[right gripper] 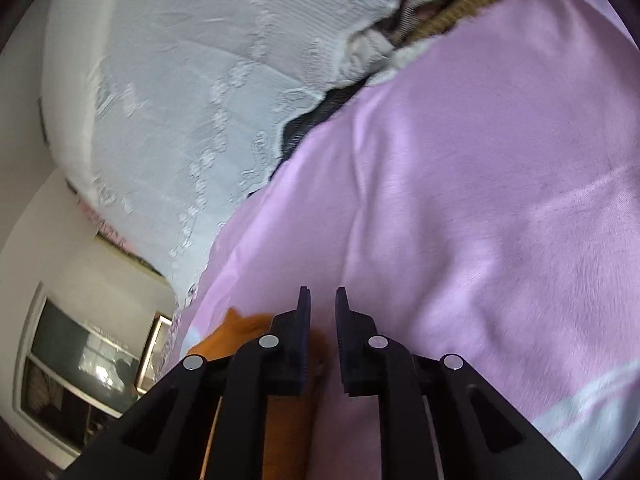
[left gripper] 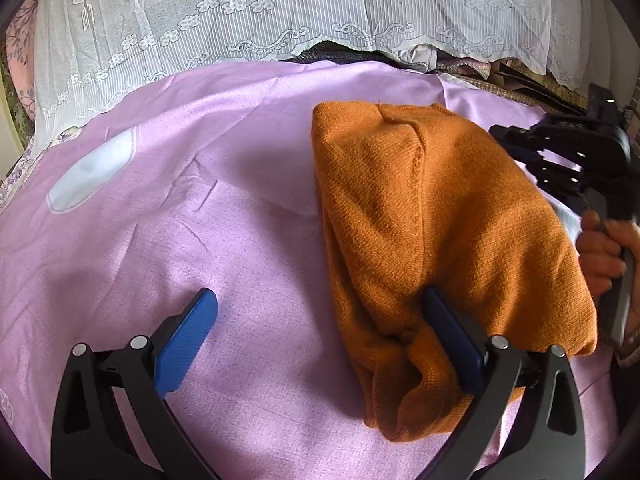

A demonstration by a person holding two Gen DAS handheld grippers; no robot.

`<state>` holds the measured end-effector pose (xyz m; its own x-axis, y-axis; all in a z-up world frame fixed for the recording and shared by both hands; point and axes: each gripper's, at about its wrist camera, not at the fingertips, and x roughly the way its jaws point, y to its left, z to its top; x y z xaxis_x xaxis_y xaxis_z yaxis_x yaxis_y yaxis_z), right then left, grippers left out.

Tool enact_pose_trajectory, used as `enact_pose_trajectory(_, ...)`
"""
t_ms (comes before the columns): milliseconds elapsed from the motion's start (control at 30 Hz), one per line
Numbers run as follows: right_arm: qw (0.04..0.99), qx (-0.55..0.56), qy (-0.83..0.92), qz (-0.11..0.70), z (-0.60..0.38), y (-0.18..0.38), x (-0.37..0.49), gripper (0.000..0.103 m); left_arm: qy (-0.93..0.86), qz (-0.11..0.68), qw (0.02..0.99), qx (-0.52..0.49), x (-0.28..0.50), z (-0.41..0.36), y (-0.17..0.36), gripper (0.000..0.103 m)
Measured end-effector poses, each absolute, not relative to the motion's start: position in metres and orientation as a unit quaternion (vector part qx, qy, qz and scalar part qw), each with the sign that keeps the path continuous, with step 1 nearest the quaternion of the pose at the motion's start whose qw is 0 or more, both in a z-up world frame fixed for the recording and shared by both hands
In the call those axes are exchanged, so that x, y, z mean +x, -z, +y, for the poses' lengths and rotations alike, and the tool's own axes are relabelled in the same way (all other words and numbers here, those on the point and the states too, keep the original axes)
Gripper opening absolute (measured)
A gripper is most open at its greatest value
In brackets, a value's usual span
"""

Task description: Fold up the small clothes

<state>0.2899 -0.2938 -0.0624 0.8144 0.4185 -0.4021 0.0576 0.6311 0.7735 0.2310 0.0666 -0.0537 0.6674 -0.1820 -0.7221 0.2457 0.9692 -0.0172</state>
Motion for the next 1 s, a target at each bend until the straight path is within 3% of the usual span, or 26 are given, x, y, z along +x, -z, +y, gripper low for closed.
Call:
enact_pose_trajectory(167,0.899,0.329,-0.115,0.266,-0.260,0.030,0.266,0.014,0.118,0.363,0.924,0.014,0.226,0.075,0.036,0.099)
enact_pose_trajectory(367,0.921,0.231,-0.106,0.294,-0.225,0.021,0.262,0.023,0.089,0.369,0.925,0.031,0.255,0.056,0.032,0.099)
enact_pose_trajectory(400,0.924,0.209,-0.089,0.308,-0.219,0.024,0.264,0.033,0.087,0.375,0.922,0.028,0.262,0.053,0.036,0.099)
enact_pose_trajectory(533,0.912,0.203,-0.060,0.352,-0.223,0.042,0.266,0.043,0.085,0.385,0.919,0.009,0.273,0.055,0.044,0.099)
enact_pose_trajectory(800,0.936,0.194,-0.035,0.292,-0.223,0.026,0.229,0.044,0.072,0.362,0.929,0.015,0.261,0.057,0.042,0.099)
enact_pose_trajectory(1000,0.962,0.126,-0.025,0.241,-0.196,0.005,0.188,0.043,0.063,0.350,0.934,0.020,0.248,0.061,0.037,0.099)
